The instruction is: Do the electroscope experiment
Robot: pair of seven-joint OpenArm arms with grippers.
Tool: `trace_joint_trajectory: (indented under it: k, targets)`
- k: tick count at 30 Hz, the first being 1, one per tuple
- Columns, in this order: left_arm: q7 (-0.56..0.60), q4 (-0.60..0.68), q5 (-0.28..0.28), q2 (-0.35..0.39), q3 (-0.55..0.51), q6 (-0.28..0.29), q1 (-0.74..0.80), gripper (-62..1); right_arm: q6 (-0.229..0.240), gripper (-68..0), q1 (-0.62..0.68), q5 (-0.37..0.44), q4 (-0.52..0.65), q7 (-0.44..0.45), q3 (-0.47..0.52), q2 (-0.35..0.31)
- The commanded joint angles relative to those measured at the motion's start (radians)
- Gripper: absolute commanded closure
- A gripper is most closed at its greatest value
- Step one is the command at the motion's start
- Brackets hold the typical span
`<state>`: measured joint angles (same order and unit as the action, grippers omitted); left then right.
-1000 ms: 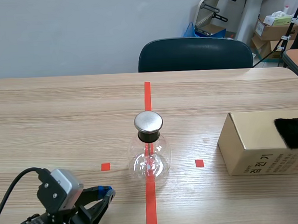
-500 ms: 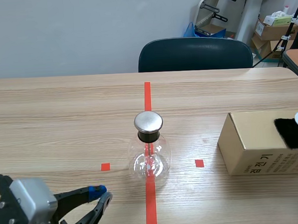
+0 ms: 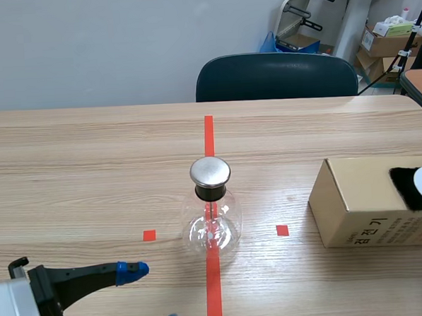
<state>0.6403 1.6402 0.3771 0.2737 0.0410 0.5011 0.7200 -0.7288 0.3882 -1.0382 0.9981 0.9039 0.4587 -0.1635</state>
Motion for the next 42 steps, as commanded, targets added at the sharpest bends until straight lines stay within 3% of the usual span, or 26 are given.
trace_joint_trajectory:
  k: [1,10,17,19,23,25,30,31,34,36,38,42]
  targets:
    - [0.031,0.011,-0.014,0.012,0.002,0.001,-0.003,-34.7,-0.048,-0.9,-0.006,-0.005,0.003,-0.021,0.007,-0.014]
    - [0.038,0.011,-0.013,0.013,0.002,0.0,-0.003,-34.7,-0.033,-0.9,-0.004,-0.032,0.003,-0.01,0.007,-0.013]
    - [0.036,0.011,-0.013,0.012,0.002,0.0,-0.003,-34.7,-0.033,-0.9,-0.003,-0.032,0.003,0.204,0.005,-0.013]
    - [0.036,0.011,-0.013,0.012,0.002,0.0,-0.003,-34.7,-0.034,-0.8,-0.003,-0.027,0.003,0.157,0.005,-0.007]
    - [0.037,0.011,-0.013,0.012,0.002,-0.001,-0.003,-34.7,-0.033,-0.8,0.0,-0.025,0.003,-0.095,0.006,0.005]
    - [0.037,0.011,-0.013,0.012,0.002,-0.012,-0.003,-34.7,-0.034,-0.8,0.0,-0.027,0.003,-0.096,0.008,0.005]
    - [0.037,0.011,-0.014,0.009,0.002,-0.017,-0.003,-34.7,-0.033,-0.8,0.0,-0.039,0.003,0.125,0.004,0.006]
    - [0.04,0.011,-0.014,0.009,0.002,-0.017,-0.003,-34.7,-0.033,-0.8,0.0,-0.039,0.003,0.11,0.003,0.012]
    - [0.046,0.011,-0.015,0.01,0.002,-0.017,-0.003,-34.7,-0.033,-0.8,0.014,-0.04,0.003,-0.097,0.003,0.025]
    - [0.053,0.011,-0.018,0.012,0.002,-0.017,-0.003,-34.7,-0.034,-0.8,0.02,-0.044,0.003,-0.163,0.004,0.025]
    - [0.068,0.011,-0.017,0.013,0.003,-0.017,-0.003,-34.7,-0.034,-0.8,0.02,-0.067,0.003,-0.106,0.013,0.022]
    - [0.074,0.011,-0.017,0.013,0.003,-0.016,-0.003,-34.7,-0.054,-0.8,0.013,-0.069,0.003,0.121,0.013,0.023]
